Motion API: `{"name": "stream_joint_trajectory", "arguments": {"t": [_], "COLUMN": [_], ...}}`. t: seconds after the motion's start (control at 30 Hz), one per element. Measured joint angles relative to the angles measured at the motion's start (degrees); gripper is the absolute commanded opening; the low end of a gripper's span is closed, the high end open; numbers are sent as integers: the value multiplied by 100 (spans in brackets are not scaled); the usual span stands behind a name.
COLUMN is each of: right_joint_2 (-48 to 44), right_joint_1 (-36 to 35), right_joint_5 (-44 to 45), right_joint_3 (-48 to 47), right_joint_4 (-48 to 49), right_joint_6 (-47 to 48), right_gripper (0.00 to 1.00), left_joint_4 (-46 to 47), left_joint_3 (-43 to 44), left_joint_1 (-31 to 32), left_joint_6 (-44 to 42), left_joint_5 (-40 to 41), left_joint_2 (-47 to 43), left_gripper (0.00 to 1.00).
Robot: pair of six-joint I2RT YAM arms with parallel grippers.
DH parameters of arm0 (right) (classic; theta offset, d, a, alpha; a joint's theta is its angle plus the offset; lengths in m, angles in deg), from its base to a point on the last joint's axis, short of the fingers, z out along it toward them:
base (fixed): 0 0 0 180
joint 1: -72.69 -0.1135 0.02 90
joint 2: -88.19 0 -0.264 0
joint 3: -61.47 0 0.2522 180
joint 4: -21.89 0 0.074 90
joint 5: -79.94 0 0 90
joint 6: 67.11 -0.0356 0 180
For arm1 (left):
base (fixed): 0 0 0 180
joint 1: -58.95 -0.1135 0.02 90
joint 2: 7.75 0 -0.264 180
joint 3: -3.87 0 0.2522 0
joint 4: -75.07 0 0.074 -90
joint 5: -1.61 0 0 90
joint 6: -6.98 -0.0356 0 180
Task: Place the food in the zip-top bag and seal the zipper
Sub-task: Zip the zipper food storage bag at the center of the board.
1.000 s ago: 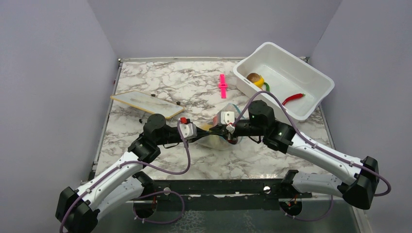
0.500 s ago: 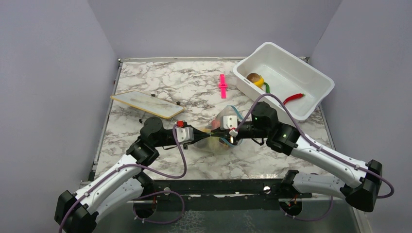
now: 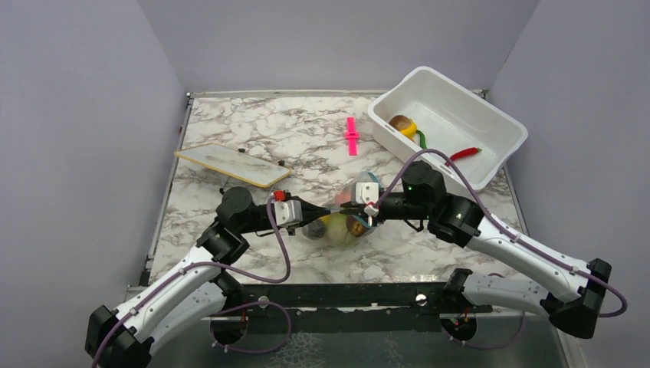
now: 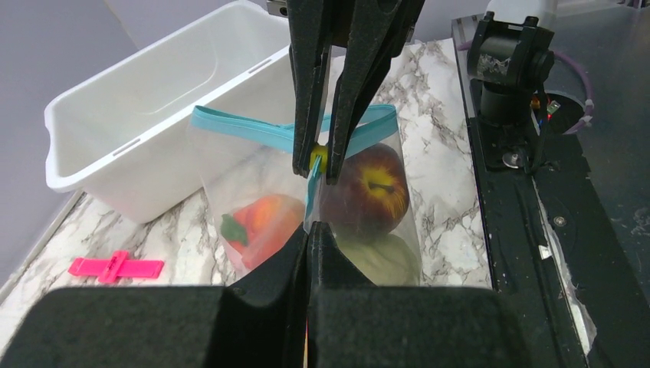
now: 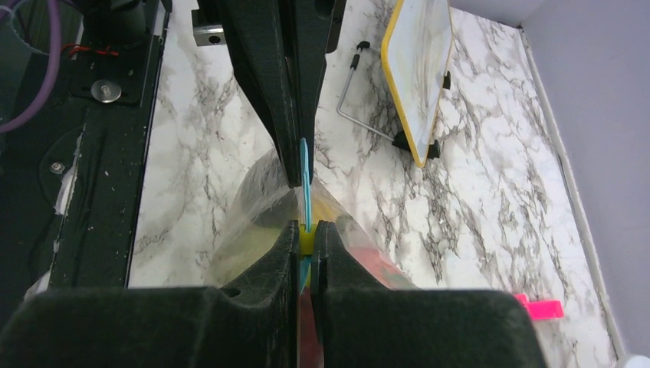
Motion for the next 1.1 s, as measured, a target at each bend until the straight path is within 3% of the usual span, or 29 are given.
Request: {"name": "stream_joint_trajectory", "arguments": {"t": [1.03,1.07,1.1], "right_joint_2": [-619,-632,-638], "right_joint_1": [-2,-2,-2], "right_joint_5": [728,741,743], "right_joint_3": [-188,-188,-188], "right_joint_4": [-1067,-1095,-1108], "right_joint_6": [-2,-2,-2], "right_gripper": [1,1,1], "left_joint_4": [-11,-17,-20], "left_joint_3": [0,0,0], "left_joint_1": [26,28,31], "left_joint_6": [210,210,210], "left_joint_5": [378,380,378], "left_joint_2": [-448,-446,-437], "left_gripper": [0,3,13]}}
